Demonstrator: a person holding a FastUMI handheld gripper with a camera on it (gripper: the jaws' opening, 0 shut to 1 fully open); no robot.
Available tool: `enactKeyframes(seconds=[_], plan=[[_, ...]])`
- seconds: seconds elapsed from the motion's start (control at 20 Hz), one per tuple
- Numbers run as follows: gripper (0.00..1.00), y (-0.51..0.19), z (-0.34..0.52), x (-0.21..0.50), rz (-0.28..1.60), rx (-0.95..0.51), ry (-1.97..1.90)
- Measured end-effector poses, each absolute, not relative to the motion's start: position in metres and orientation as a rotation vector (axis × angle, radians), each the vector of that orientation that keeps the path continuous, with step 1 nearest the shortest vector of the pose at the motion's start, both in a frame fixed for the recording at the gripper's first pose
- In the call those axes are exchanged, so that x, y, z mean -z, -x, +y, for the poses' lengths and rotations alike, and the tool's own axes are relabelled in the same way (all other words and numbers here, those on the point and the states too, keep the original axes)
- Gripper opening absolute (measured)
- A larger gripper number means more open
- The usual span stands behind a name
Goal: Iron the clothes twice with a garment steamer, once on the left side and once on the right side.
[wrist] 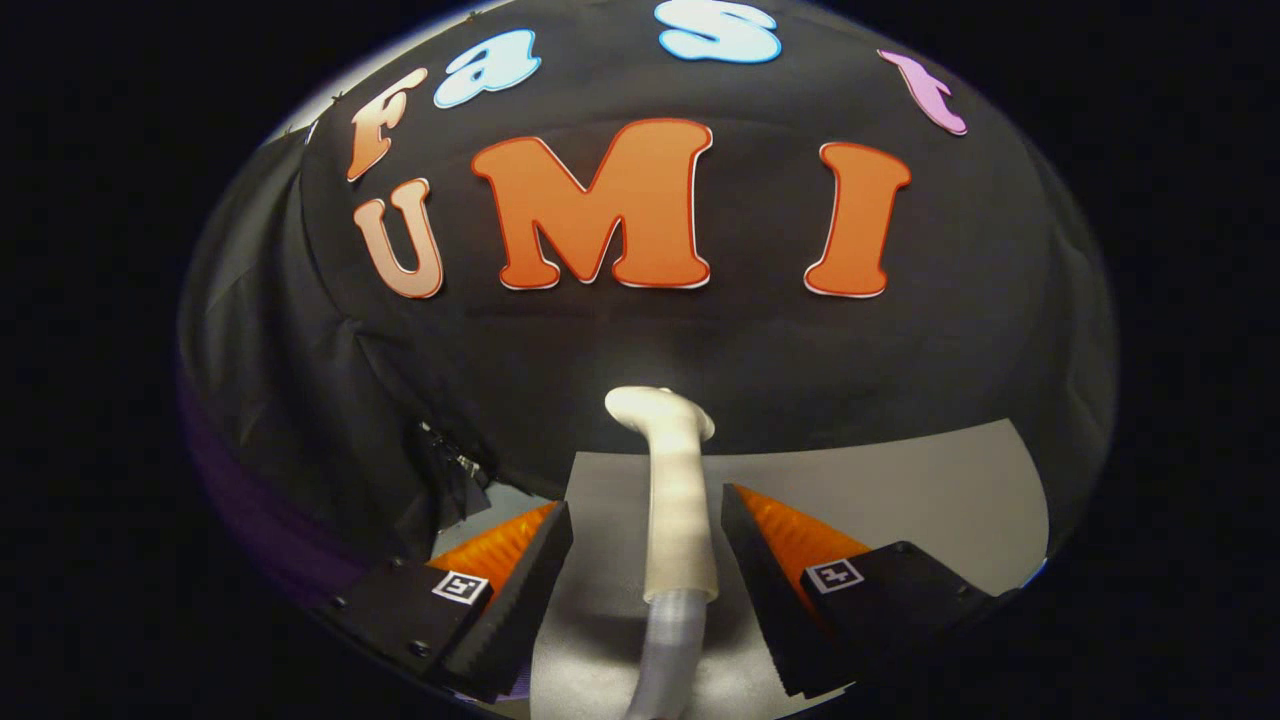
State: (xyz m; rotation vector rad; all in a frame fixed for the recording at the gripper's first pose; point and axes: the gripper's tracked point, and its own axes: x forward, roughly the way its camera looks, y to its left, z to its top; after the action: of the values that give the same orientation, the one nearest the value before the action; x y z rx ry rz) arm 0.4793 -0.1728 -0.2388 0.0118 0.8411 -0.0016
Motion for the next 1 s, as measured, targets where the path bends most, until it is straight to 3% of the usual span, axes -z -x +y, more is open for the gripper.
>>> enactKeyframes(seconds=[0.3, 0.5, 0.65, 0.75, 1.0], plan=[[0.97, -0.470, -0.177, 0.281, 1.026, -0.010, -0.050], [0.85, -0.465, -0.179, 0.287, 1.053, -0.012, -0.106], [0.56, -0.456, -0.169, 0.287, 1.078, 0.005, -0.288], [0.48, -0.460, -0.165, 0.291, 1.054, 0.030, -0.321], [0.47, -0.443, -0.182, 0.257, 0.938, 0.136, -0.233]])
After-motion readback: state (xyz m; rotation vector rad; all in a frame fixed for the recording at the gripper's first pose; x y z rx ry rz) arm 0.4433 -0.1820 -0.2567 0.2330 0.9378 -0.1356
